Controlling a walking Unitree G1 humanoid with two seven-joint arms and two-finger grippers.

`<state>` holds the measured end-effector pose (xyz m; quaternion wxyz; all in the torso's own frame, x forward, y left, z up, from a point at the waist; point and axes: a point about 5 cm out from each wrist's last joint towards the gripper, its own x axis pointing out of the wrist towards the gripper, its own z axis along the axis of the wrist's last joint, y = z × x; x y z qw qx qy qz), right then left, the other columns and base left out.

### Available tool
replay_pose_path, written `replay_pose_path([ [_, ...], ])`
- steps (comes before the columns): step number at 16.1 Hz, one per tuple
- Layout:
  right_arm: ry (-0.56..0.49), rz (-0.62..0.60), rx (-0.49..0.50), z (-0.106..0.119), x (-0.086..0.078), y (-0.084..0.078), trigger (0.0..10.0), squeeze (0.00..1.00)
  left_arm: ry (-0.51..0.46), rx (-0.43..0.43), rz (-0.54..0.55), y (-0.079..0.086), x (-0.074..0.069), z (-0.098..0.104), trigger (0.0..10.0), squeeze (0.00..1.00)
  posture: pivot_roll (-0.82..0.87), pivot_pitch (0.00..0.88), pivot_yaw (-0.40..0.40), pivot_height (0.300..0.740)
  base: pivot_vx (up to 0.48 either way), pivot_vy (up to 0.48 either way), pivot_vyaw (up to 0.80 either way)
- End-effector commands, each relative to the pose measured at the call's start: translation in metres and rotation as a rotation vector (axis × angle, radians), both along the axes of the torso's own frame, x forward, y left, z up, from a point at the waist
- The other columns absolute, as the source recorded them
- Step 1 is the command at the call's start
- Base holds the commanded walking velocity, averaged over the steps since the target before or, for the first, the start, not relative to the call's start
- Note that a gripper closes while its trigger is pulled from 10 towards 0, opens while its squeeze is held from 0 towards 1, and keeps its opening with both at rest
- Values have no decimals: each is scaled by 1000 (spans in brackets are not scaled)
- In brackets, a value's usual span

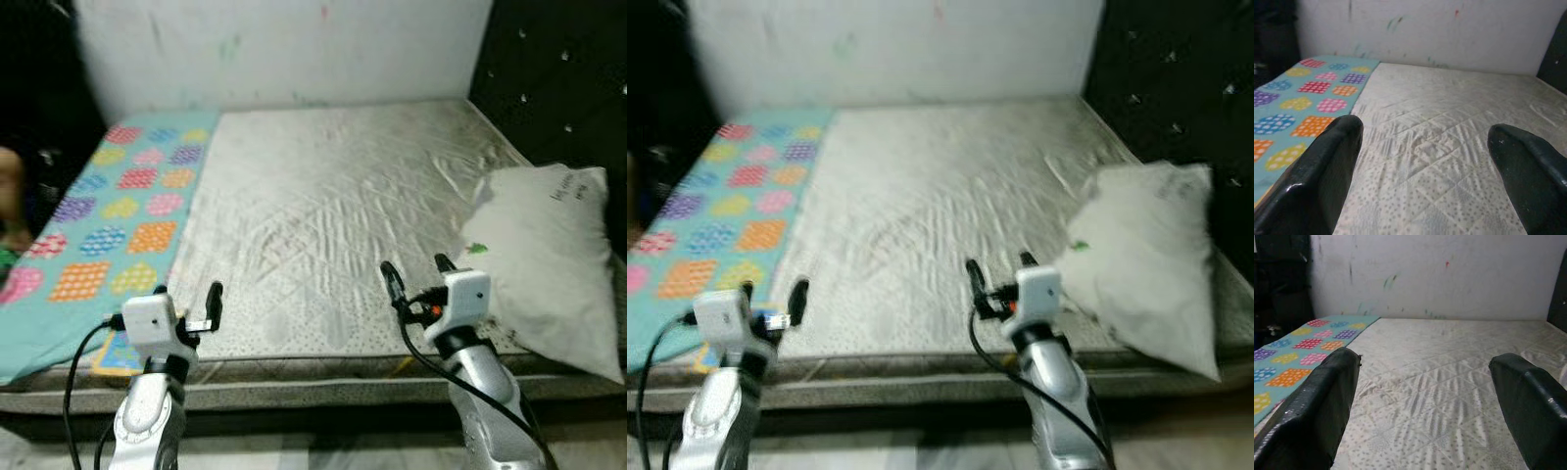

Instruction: Clean up the room

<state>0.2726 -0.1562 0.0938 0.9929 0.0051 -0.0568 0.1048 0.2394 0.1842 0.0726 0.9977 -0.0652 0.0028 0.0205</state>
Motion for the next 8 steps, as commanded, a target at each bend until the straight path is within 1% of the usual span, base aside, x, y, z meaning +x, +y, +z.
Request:
replay_pose_path([
  [1, -51, -9, 0, 8, 0, 0, 10000, 0, -23, 39, 20, 10, -1, 5, 10000, 0, -145, 0, 51, 740, 0, 0, 0],
  [2, -26, -13, 1, 4, -4, -5, 10000, 0, -17, 60, 35, 15, -8, 3, 10000, 0, -145, 0, 51, 740, 0, 0, 0],
  [4, 4, -23, -26, 0, -6, -10, 10000, 0, -15, 67, 41, 19, -11, 1, 10000, 0, -143, 0, 50, 740, 0, 0, 0],
  [6, -9, -23, -39, 1, -7, -11, 10000, 0, -23, 67, 45, 20, -11, 2, 10000, 0, -145, 0, 48, 740, 0, 0, 0],
  [7, -8, -28, -35, 1, -6, -12, 10000, 0, -17, 70, 9, 18, -10, 2, 10000, 0, -148, 0, 51, 740, 0, 0, 0],
  [8, -4, -36, -24, 0, -7, -12, 10000, 0, -19, 61, -3, 16, -10, 2, 10000, 0, -149, 0, 52, 740, 0, 0, 0],
])
